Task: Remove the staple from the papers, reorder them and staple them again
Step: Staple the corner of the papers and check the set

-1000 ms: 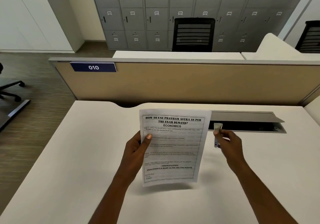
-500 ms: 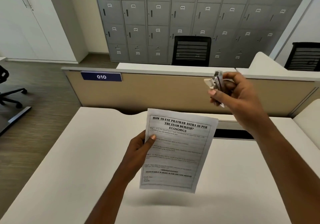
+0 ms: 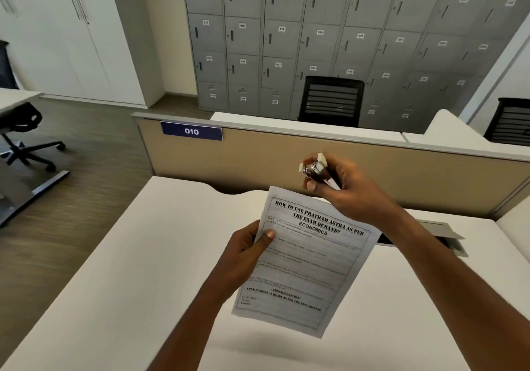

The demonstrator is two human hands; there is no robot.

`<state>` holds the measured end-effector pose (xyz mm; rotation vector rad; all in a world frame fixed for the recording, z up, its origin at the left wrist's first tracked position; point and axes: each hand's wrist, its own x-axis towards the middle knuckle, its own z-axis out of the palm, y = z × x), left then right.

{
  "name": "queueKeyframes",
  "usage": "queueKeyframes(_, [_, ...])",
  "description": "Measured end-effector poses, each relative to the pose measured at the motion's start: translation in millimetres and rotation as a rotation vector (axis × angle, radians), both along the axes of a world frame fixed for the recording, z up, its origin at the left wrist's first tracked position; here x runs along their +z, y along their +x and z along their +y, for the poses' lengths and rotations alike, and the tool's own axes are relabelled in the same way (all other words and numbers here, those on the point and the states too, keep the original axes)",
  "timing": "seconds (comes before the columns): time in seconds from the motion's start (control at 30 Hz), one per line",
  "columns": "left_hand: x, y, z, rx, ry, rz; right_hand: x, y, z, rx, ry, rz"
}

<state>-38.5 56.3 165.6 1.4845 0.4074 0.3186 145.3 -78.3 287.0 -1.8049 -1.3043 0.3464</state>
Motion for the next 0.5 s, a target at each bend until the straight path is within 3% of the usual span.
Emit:
queueKeyframes(0.2, [0,-3,0,-0.006,0.027,-0.009,5,-10,9,0.092,-0.171,-0.020])
queueKeyframes(0.4, [-1,-1,1,0.003,0.047,-0.004,5,-22,13,0.042,-0.299,-0.346])
queueKeyframes(0.5, [-2,-1,1,0.009,0.056,-0.005,2,-27,14,-0.024,-0.298,-0.423])
